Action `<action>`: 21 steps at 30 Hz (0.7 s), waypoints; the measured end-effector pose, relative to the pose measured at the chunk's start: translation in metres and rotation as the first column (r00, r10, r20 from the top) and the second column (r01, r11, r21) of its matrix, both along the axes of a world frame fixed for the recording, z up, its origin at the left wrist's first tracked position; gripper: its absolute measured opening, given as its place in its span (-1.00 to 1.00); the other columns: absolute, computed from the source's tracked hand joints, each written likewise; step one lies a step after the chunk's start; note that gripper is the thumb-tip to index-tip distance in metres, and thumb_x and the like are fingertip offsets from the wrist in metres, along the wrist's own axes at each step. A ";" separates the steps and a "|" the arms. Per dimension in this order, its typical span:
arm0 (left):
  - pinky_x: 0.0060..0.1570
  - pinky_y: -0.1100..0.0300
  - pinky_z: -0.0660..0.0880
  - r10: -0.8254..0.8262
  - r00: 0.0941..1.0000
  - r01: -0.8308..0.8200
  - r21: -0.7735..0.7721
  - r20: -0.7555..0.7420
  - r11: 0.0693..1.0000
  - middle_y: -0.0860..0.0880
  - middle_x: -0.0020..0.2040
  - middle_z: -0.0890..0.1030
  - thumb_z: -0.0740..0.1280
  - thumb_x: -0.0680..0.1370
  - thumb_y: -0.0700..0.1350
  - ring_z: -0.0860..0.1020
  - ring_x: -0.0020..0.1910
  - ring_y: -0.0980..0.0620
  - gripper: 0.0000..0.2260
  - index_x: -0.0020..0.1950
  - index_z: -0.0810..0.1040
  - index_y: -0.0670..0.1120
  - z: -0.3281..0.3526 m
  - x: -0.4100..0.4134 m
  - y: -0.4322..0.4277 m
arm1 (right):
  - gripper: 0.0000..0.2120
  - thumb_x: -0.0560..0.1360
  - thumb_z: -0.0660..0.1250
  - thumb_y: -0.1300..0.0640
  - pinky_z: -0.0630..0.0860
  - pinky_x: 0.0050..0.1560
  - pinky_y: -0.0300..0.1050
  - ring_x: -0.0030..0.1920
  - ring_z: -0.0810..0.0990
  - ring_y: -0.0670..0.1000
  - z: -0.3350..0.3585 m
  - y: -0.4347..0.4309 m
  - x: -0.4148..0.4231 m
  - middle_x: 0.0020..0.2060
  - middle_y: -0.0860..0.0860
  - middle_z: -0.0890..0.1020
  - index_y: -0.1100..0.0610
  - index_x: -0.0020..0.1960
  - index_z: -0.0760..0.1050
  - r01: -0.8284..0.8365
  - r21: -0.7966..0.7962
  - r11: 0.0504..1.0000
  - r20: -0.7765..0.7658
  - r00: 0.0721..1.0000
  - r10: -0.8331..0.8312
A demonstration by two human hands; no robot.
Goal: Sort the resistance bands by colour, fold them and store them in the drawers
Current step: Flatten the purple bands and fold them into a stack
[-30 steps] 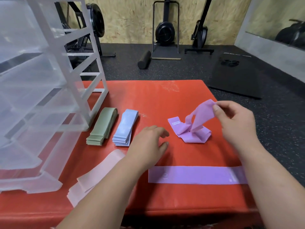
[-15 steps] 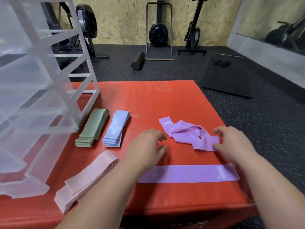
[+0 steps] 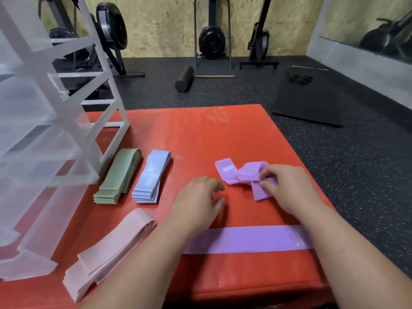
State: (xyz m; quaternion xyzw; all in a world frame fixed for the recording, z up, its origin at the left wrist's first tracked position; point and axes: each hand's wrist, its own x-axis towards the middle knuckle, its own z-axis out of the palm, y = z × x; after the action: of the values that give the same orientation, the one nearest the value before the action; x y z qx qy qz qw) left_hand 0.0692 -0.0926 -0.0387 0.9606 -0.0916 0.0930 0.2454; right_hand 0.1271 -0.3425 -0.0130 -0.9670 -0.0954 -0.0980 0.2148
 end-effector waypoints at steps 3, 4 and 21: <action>0.14 0.04 0.52 0.028 0.999 -0.027 -0.048 0.034 0.998 0.14 0.11 0.62 0.42 0.58 -0.02 0.56 0.14 0.02 -0.77 0.23 0.61 0.13 0.002 0.001 -0.001 | -0.89 0.51 0.52 0.11 0.48 -0.03 -0.24 -0.07 0.64 -0.12 0.023 0.000 -0.004 -0.12 -0.24 0.71 -0.08 -0.02 0.68 -0.073 0.367 0.927 0.078 0.996 0.048; 0.14 0.04 0.52 0.046 0.997 -0.042 -0.074 0.056 0.996 0.14 0.11 0.62 0.42 0.58 -0.02 0.56 0.14 0.02 -0.77 0.23 0.61 0.12 0.004 0.001 -0.002 | -0.90 0.53 0.51 0.11 0.51 -0.02 -0.20 -0.05 0.65 -0.13 0.033 0.001 -0.006 -0.10 -0.22 0.71 -0.08 -0.01 0.68 -0.095 0.457 0.884 0.109 0.993 0.051; 0.17 0.03 0.53 0.069 0.997 -0.066 -0.120 0.018 0.991 0.13 0.16 0.62 0.46 0.57 0.06 0.56 0.17 0.02 -0.70 0.30 0.59 0.13 0.002 0.000 -0.003 | -0.65 0.50 0.35 0.23 0.56 0.03 0.06 0.12 0.56 0.14 0.010 -0.045 -0.010 0.17 -0.04 0.63 -0.19 0.11 0.66 0.228 -0.064 0.972 -0.066 0.971 -0.232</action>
State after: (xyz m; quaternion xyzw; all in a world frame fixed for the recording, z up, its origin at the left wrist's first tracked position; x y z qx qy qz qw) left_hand 0.0688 -0.0951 -0.0369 0.9456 -0.0562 0.1172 0.2982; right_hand 0.1169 -0.3877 -0.0029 -0.9801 0.0224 -0.0842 0.1781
